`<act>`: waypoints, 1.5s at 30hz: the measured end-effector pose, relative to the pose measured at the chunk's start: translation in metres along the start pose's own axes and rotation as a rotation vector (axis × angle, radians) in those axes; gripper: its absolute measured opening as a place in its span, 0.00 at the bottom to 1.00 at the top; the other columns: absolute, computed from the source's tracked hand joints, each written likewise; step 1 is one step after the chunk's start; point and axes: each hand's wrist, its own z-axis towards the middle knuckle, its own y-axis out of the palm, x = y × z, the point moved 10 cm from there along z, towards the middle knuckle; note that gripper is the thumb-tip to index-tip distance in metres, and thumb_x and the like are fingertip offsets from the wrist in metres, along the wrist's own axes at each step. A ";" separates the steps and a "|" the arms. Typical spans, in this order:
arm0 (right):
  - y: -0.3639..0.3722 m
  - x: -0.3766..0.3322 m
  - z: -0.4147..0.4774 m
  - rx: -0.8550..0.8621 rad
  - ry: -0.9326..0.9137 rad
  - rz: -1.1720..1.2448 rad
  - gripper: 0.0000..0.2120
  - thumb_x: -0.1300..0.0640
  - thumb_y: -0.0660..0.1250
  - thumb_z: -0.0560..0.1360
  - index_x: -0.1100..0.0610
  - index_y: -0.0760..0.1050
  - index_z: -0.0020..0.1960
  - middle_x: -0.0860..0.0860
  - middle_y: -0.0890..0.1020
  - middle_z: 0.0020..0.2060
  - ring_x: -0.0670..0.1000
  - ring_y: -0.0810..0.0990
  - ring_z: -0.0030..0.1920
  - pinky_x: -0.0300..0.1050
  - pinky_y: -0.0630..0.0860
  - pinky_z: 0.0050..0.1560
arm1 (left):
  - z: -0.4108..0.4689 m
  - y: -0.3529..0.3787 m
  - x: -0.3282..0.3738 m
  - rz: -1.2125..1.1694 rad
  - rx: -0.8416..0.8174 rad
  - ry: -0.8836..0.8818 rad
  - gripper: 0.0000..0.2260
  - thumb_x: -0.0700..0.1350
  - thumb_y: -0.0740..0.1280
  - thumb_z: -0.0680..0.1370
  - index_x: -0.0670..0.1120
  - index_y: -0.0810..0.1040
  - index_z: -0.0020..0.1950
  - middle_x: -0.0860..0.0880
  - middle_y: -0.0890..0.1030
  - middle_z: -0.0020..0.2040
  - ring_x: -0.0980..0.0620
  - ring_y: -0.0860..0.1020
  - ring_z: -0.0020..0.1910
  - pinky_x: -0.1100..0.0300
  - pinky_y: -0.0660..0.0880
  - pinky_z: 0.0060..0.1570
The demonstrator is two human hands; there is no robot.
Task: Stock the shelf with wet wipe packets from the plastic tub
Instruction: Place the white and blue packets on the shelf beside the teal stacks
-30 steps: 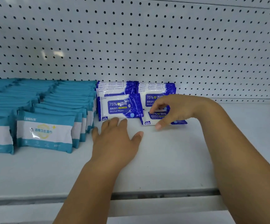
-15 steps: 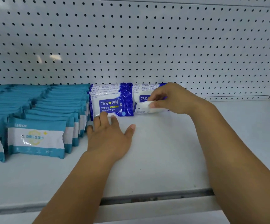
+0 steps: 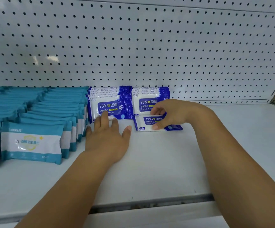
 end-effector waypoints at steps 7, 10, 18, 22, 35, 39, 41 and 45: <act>-0.007 -0.004 -0.005 0.056 0.054 -0.106 0.32 0.42 0.82 0.63 0.49 0.69 0.58 0.47 0.73 0.56 0.49 0.74 0.54 0.46 0.73 0.53 | 0.002 0.002 -0.005 -0.023 0.013 -0.033 0.34 0.68 0.42 0.81 0.54 0.50 0.83 0.50 0.38 0.82 0.46 0.39 0.81 0.43 0.43 0.78; -0.025 -0.009 0.002 0.312 0.035 -0.081 0.30 0.48 0.83 0.64 0.49 0.67 0.56 0.48 0.68 0.52 0.53 0.67 0.54 0.47 0.64 0.52 | 0.004 0.002 -0.009 -0.025 0.012 -0.071 0.34 0.69 0.43 0.81 0.54 0.49 0.83 0.49 0.37 0.81 0.44 0.39 0.81 0.43 0.44 0.78; -0.034 -0.024 0.013 0.706 -0.173 -0.093 0.22 0.54 0.79 0.66 0.49 0.73 0.56 0.43 0.75 0.54 0.48 0.67 0.61 0.45 0.52 0.55 | 0.004 0.001 -0.009 -0.063 0.046 -0.079 0.33 0.68 0.45 0.81 0.54 0.53 0.82 0.48 0.40 0.81 0.43 0.42 0.81 0.44 0.47 0.78; -0.036 -0.018 0.015 0.696 -0.134 -0.122 0.27 0.49 0.80 0.64 0.46 0.74 0.60 0.44 0.70 0.59 0.47 0.64 0.64 0.45 0.50 0.60 | 0.000 -0.001 -0.012 -0.115 0.065 -0.083 0.32 0.67 0.45 0.82 0.53 0.54 0.82 0.48 0.40 0.81 0.43 0.44 0.81 0.45 0.47 0.78; -0.041 -0.026 -0.024 0.621 -0.143 -0.145 0.39 0.42 0.81 0.62 0.48 0.69 0.69 0.44 0.71 0.66 0.47 0.65 0.67 0.48 0.56 0.65 | -0.005 -0.019 -0.002 -0.071 0.238 0.007 0.28 0.62 0.51 0.83 0.45 0.72 0.72 0.43 0.63 0.74 0.41 0.63 0.73 0.44 0.63 0.72; -0.037 -0.015 -0.073 0.579 -0.088 -0.128 0.38 0.44 0.81 0.66 0.51 0.70 0.71 0.47 0.73 0.68 0.50 0.66 0.69 0.45 0.60 0.66 | -0.013 -0.025 0.012 -0.025 0.247 0.093 0.27 0.61 0.53 0.82 0.43 0.76 0.67 0.41 0.72 0.67 0.40 0.70 0.66 0.46 0.69 0.64; -0.033 -0.007 -0.103 0.559 -0.052 -0.131 0.36 0.44 0.79 0.68 0.51 0.70 0.72 0.48 0.73 0.70 0.50 0.66 0.70 0.45 0.62 0.70 | -0.022 -0.029 0.017 -0.056 0.245 0.134 0.27 0.62 0.54 0.82 0.44 0.76 0.69 0.41 0.71 0.70 0.40 0.70 0.68 0.46 0.68 0.67; -0.028 0.010 -0.176 0.550 0.049 -0.156 0.32 0.39 0.72 0.74 0.50 0.69 0.73 0.46 0.71 0.73 0.48 0.63 0.74 0.45 0.62 0.74 | -0.067 -0.038 0.046 -0.195 0.233 0.311 0.28 0.62 0.58 0.81 0.46 0.72 0.74 0.43 0.67 0.76 0.41 0.65 0.74 0.47 0.63 0.71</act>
